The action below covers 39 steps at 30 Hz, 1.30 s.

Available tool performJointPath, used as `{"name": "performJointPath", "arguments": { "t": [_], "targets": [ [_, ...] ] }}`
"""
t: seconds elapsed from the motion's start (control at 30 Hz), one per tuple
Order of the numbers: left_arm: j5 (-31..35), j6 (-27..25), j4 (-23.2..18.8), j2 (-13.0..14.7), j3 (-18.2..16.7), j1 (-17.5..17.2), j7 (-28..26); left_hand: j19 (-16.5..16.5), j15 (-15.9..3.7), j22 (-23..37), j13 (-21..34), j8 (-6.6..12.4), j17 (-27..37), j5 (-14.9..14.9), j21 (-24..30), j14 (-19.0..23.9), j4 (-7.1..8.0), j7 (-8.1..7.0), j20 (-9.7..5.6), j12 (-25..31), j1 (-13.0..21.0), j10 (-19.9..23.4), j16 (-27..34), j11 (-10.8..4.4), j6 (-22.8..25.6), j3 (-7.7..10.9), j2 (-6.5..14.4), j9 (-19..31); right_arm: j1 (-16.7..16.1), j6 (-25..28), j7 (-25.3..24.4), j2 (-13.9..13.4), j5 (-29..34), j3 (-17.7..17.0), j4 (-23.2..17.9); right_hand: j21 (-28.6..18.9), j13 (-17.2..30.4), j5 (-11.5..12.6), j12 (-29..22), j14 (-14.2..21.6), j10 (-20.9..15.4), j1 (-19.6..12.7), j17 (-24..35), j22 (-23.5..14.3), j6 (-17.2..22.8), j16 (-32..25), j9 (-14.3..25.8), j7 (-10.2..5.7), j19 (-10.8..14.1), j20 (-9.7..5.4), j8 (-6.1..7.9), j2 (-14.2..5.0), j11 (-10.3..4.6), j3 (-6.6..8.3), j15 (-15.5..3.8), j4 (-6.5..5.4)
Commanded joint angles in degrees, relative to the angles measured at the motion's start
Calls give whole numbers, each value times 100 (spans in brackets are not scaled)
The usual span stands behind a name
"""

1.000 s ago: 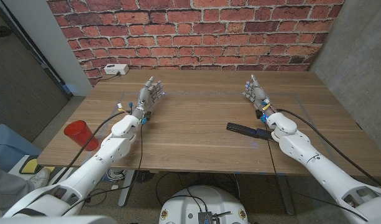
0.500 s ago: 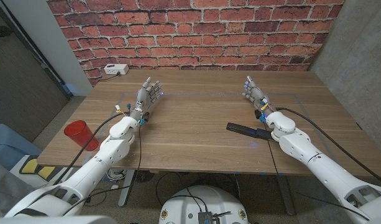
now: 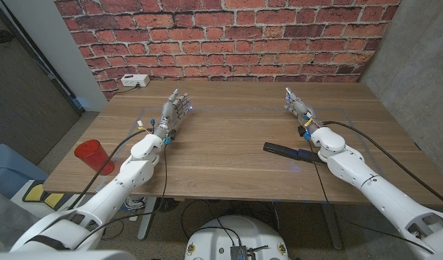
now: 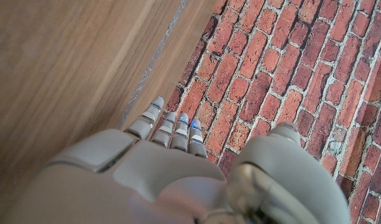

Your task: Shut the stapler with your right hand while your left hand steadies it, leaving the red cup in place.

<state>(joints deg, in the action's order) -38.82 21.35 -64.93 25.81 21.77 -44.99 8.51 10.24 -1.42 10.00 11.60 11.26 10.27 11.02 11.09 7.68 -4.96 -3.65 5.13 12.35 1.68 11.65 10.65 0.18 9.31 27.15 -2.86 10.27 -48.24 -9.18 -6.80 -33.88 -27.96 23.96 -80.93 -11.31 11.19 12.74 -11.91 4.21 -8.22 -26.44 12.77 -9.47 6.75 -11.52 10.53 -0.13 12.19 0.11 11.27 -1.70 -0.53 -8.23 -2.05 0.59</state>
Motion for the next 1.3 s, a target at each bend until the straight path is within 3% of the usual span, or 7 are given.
{"name": "performJointPath", "arguments": {
  "t": [0.03, 0.23, 0.4, 0.6, 0.83, 0.97, 1.3],
  "targets": [
    [72, 38, 113, -70, 53, 80, -29, 3, -11, 21, 20, 31, 12, 21, 10, 7, -13, -6, -33, 53, 56, 60, 13, 2, 64, 40, 20, 22, -13, 201, -181, -278, 507, 124, -282, -13, 25, 36, -40, 124, -111, -210, -17, -24, 61, -72, 14, -17, 105, 7, 62, -16, -3, 28, -213, 112],
    [59, 95, -1, -50, 31, 3, -32, -4, -18, 21, 19, 30, 13, 19, 9, 47, -14, -1, -54, 62, 57, 86, 29, 3, 83, 37, 25, 22, -6, 318, -346, -342, 832, 219, -444, -11, 41, 45, -67, 224, -210, -409, -57, -22, 160, -93, 17, -57, 167, -2, 91, -23, -47, 91, -304, 228],
    [78, 105, -62, -21, 31, -50, -60, -6, 17, 21, 17, 27, 13, 17, 10, 101, -16, 6, -93, 71, 57, 122, 43, 97, 109, 29, 31, 22, -45, 515, -500, -461, 1136, 290, -665, -13, 51, 48, -82, 285, -266, -504, -77, -22, 228, -106, 18, -80, 209, -4, 107, -23, -81, 120, -336, 285],
    [25, 150, 8, -48, -7, -68, -55, 4, 97, 19, 7, 39, 11, 16, 15, 46, -23, 107, -125, 76, 66, 163, 16, 248, 192, 24, 46, 22, -149, 678, -657, -577, 1378, 300, -934, -82, 68, 54, -111, 461, -418, -757, -118, -21, 351, -141, 21, -101, 522, -2, 121, -22, -98, 198, -370, 436],
    [19, 220, 183, -98, 10, -17, 42, 8, -16, 18, 0, 24, 10, 16, 16, -14, -29, 139, -176, 68, 77, 168, -5, 80, 202, 24, 68, 22, -227, 1003, -829, -735, 1737, 343, -1294, -154, 79, 49, -130, 615, -557, -936, -139, -26, 486, -169, 22, -102, 894, -69, 130, -16, -107, 253, -393, 541],
    [28, 260, 210, -117, 20, -17, 64, 9, 19, 17, -3, 36, 9, 15, 16, -20, -33, 147, -181, 63, 82, 167, -6, 140, 254, 22, 74, 22, -217, 1119, -795, -802, 1845, 363, -1383, -139, 81, 55, -125, 633, -569, -1033, -143, -28, 504, -166, 22, -106, 904, -73, 129, -15, -129, 283, -401, 594],
    [18, 227, 156, -85, -8, -65, -1, 12, -35, 16, -5, 42, 8, 15, 16, -27, -37, 156, -191, 65, 88, 188, -5, 54, 310, 21, 89, 24, -287, 1279, -843, -890, 2031, 345, -1564, -76, 90, 74, -116, 659, -625, -1304, -148, -32, 527, -151, 34, -221, 879, -60, 118, -23, -224, 368, -478, 722]
  ]
}}
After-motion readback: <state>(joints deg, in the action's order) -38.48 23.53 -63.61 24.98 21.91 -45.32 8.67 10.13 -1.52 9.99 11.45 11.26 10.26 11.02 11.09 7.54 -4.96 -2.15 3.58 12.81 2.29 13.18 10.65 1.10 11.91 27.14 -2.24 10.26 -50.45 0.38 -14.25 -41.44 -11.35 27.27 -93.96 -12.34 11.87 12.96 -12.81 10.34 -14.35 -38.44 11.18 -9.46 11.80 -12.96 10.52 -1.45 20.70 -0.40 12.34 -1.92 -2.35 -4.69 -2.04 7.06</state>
